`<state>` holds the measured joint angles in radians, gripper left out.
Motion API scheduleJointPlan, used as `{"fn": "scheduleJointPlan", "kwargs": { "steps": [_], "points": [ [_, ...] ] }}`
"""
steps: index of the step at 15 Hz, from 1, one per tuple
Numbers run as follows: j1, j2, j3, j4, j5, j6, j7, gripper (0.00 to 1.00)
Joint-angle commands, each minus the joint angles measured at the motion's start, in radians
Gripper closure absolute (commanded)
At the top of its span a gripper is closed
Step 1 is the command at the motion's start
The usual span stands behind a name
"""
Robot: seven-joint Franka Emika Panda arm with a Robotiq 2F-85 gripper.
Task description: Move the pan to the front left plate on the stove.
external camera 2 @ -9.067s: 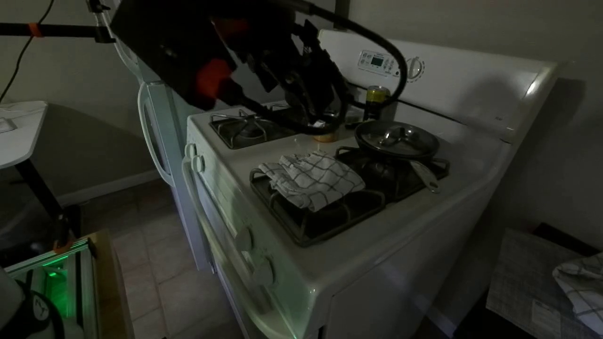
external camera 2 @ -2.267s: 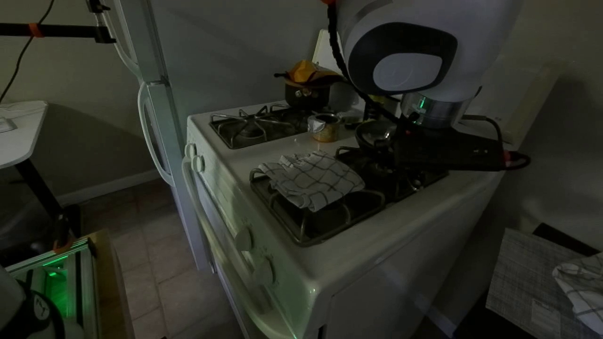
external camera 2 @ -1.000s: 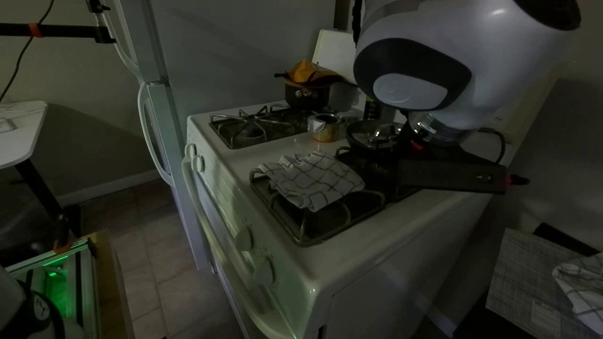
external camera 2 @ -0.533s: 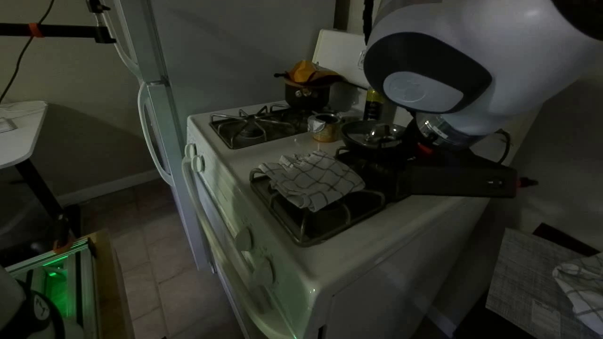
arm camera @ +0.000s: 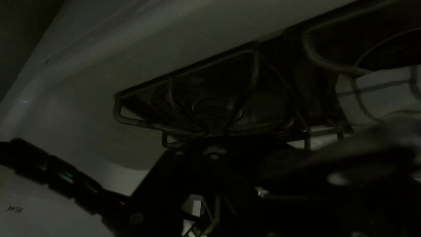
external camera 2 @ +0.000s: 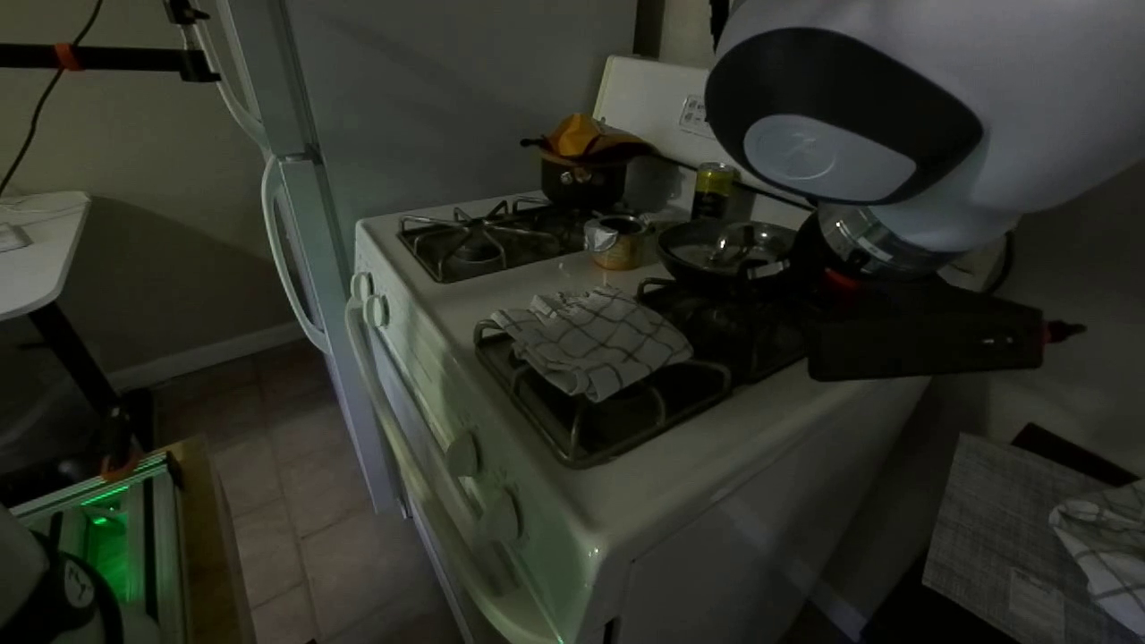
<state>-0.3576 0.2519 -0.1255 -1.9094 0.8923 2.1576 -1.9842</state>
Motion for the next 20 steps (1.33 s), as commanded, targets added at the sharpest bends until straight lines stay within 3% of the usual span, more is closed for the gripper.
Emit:
{"fn": "scheduleJointPlan", "kwargs": {
  "steps": [1, 10, 20],
  "points": [
    [-0.004, -0.056, -0.017, 0.006, 0.054, -0.1, -0.028, 0.97],
    [0.035, -0.221, -0.057, -0.048, -0.078, -0.184, -0.02, 0.97],
    [0.162, -0.427, -0.044, -0.166, -0.163, -0.293, -0.09, 0.97]
  ]
}}
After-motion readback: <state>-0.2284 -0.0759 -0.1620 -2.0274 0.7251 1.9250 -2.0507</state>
